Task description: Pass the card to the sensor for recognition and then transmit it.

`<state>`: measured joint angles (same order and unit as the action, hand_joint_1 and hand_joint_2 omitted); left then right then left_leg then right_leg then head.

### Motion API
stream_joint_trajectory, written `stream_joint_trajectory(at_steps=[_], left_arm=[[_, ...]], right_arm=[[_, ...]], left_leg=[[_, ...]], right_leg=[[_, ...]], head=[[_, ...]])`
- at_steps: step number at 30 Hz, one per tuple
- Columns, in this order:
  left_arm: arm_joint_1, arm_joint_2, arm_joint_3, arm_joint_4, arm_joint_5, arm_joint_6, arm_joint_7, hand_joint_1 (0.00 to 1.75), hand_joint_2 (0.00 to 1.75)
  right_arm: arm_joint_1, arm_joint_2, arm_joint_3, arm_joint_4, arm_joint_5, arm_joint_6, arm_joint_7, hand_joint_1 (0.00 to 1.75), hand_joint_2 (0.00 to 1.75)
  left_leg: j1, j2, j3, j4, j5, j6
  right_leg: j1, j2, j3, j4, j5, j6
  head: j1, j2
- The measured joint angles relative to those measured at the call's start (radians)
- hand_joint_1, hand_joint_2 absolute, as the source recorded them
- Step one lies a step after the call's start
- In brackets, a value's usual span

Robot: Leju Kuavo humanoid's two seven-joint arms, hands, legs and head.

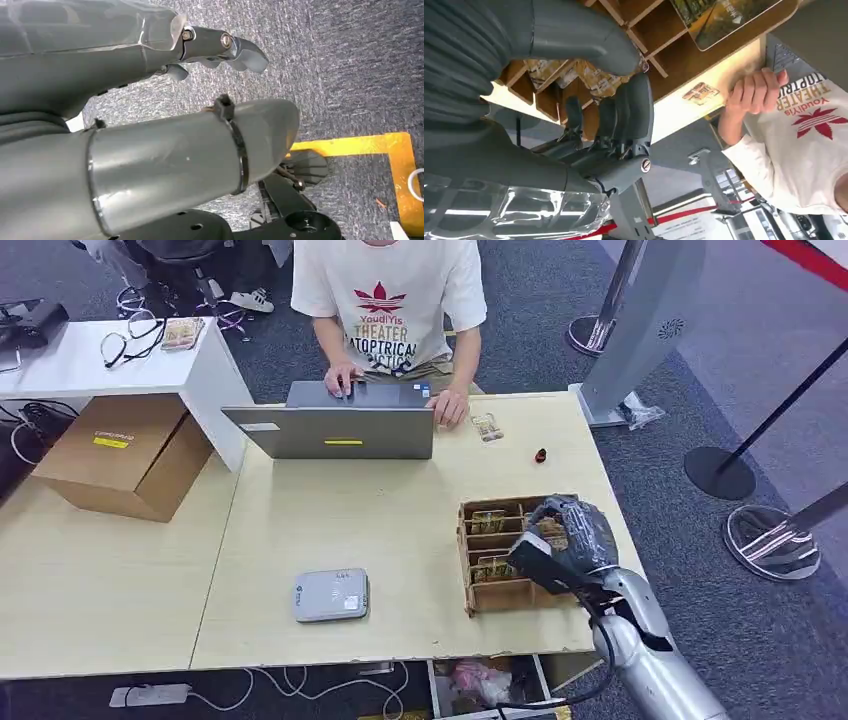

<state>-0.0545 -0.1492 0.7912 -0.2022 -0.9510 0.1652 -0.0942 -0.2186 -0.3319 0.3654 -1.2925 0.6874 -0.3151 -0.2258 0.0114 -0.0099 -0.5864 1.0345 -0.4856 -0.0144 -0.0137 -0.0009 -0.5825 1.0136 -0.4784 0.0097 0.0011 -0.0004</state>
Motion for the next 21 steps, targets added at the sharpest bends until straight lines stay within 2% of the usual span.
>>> stream_joint_trajectory(at_steps=[2,5,10,12,13,14,21], left_arm=[[0.001,0.001,0.001,0.0,0.0,0.0,-0.002,0.0,0.0],[0.001,0.002,0.002,0.0,0.0,0.0,-0.004,0.0,0.0],[0.001,0.003,0.002,0.0,-0.002,0.0,-0.008,0.0,0.0],[0.001,0.003,0.002,0.0,-0.003,0.0,-0.008,0.0,0.0],[0.001,0.003,0.002,0.0,-0.003,0.0,-0.008,0.0,0.0],[0.002,0.004,0.002,0.0,-0.003,0.0,-0.008,0.0,0.0],[0.006,0.007,0.009,0.0,-0.002,0.0,-0.007,0.0,0.0]], right_arm=[[-0.01,0.0,0.0,0.013,-0.001,-0.008,0.002,0.99,1.75],[-0.022,-0.001,0.0,0.025,-0.001,-0.015,0.002,0.91,1.75],[-0.025,-0.01,0.0,0.034,0.001,-0.018,0.006,0.91,1.75],[-0.023,-0.014,0.0,0.034,0.004,-0.021,0.013,0.96,1.75],[-0.022,-0.016,0.0,0.034,0.005,-0.023,0.016,0.87,1.75],[-0.021,-0.017,0.0,0.034,0.006,-0.026,0.016,0.93,1.75],[-0.012,-0.03,-0.005,0.018,0.009,-0.031,0.019,0.98,1.75]], left_leg=[[0.0,0.0,0.0,0.0,0.0,0.0],[0.0,0.0,0.0,0.0,0.0,0.0],[0.0,0.0,0.0,0.0,0.0,0.0],[0.0,0.0,0.0,0.0,0.0,0.0],[0.0,0.0,0.0,0.0,0.0,0.0],[0.0,0.0,0.0,0.0,0.0,0.0],[0.0,0.0,0.0,0.0,0.0,0.0]], right_leg=[[0.0,0.0,0.0,0.0,0.0,0.0],[0.0,0.0,0.0,0.0,0.0,0.0],[0.0,0.0,0.0,0.0,0.0,0.0],[0.0,0.0,0.0,0.0,0.0,0.0],[0.0,0.0,0.0,0.0,0.0,0.0],[0.0,0.0,0.0,0.0,0.0,0.0],[0.0,0.0,0.0,0.0,0.0,0.0]], head=[[0.0,0.0],[0.0,0.0],[0.0,0.0],[0.0,0.0],[0.0,0.0],[0.0,0.0],[0.0,0.0]])
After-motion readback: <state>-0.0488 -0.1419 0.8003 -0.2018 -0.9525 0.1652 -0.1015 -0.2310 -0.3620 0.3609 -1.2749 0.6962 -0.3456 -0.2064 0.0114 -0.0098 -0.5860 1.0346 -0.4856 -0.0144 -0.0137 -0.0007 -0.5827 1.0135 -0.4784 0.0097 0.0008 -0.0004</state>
